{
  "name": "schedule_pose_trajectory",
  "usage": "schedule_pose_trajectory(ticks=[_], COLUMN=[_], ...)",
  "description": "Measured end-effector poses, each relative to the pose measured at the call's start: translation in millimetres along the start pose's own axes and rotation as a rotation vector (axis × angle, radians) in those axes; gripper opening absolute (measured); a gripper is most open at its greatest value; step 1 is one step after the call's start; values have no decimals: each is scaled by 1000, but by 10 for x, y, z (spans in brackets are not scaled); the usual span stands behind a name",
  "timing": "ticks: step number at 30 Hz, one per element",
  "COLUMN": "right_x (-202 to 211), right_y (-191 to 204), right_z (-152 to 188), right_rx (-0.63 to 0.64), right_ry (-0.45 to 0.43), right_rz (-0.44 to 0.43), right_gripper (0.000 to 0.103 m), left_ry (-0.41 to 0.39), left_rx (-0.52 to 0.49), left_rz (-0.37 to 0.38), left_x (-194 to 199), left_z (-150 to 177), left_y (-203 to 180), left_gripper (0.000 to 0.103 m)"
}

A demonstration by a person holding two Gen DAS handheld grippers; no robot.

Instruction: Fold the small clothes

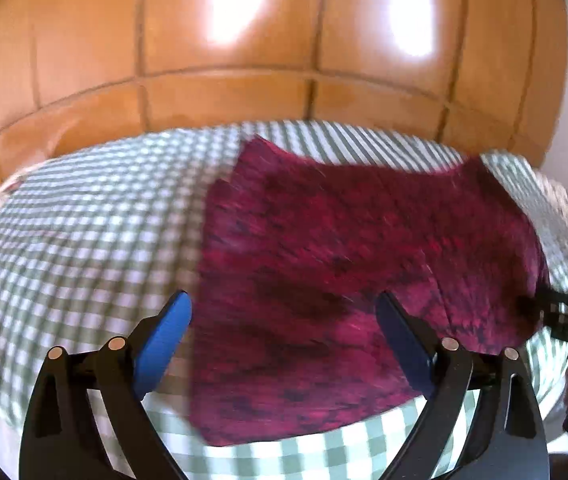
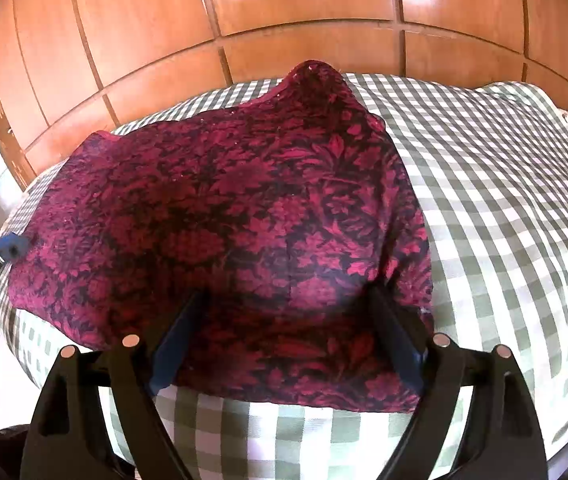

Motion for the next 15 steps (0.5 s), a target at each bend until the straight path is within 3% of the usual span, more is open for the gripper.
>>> schedule_pose_trajectory(ticks=[4,7,10,13,15], right_x=[-2,-5,-26,-40,-40], right_y=[93,123,117,133,145], right_z=[-5,18,43,38,42], right_rx=[12,20,28,26,26], right_ry=[13,24,23,23,22], right_rz=[15,17,26,31,35], right_gripper=[93,99,100,101,101], left_ry=[-1,46,102,154,173], left_rx=[91,187,294,314,305], left_rz=[-38,-42,59,180,237], left_x=[63,11,-55,-138,-191], left_z=[10,99,211,314,352], left_y=[364,652,853,848,783], left_gripper=[92,92,91,72,71])
Point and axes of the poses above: each gripper's, at about its wrist camera, not at the fingertips, and x roughly against the way its jaws point, y to its left, z to its underside, the point moved 2 cm from there along -x, roughly the way its jaws point, and after that the axes turned 10 degrees about y, right-handed, at the moved point
